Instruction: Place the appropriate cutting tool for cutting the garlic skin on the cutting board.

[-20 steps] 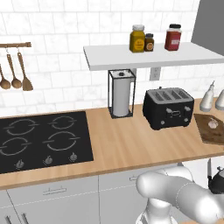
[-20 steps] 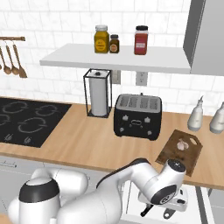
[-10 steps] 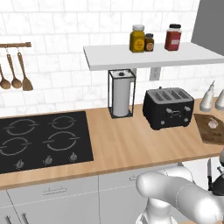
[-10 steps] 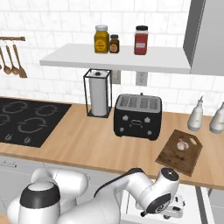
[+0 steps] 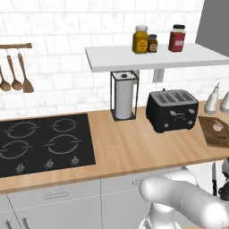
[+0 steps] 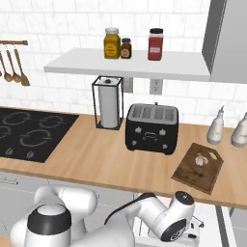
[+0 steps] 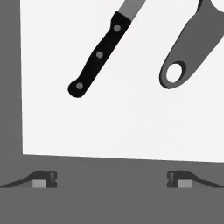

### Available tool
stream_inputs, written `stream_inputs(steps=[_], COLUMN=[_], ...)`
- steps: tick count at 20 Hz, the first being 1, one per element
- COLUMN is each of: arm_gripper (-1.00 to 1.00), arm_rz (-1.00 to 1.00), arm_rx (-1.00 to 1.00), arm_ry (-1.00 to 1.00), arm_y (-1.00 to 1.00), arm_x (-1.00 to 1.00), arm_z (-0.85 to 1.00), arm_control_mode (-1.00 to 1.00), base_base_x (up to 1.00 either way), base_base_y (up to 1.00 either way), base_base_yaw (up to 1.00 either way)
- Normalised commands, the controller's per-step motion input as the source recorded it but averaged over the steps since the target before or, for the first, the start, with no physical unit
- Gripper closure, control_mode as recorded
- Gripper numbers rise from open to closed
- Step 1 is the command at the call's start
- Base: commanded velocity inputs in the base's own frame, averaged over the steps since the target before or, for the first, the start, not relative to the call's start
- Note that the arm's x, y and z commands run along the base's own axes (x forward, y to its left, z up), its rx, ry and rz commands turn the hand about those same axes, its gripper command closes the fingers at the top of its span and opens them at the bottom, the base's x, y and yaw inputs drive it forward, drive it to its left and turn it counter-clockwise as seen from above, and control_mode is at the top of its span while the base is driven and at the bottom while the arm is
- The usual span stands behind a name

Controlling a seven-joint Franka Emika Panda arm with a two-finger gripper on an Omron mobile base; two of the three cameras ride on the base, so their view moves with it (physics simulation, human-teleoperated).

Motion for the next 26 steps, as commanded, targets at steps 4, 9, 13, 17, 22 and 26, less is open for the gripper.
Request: stream_inputs(steps=[4, 9, 13, 17, 22, 26], arm_gripper=[-1.00, -1.00, -1.00, -1.00, -1.00, -1.00], arm_rz=[0.04, 0.01, 0.00, 0.00, -0.03, -0.06], arm_rx=[0.00, 0.00, 0.00, 0.00, 0.00, 0.00], arm_ry=[0.00, 0.00, 0.00, 0.00, 0.00, 0.00], arm_y=[0.00, 0.00, 0.01, 0.04, 0.00, -0.08], arm_x=[-0.44, -0.74, -0.54, 0.33, 0.82, 0.37], arm_z=[-0.11, -0.04, -0.02, 0.01, 0.19, 0.01], arm_control_mode=[-1.00, -1.00, -1.00, -1.00, -1.00, -1.00], base_base_x=[0.00, 0.00, 0.00, 0.00, 0.00, 0.00], base_base_y=[0.00, 0.00, 0.00, 0.00, 0.00, 0.00], base_base_yaw=[0.00, 0.00, 0.00, 0.00, 0.00, 0.00])
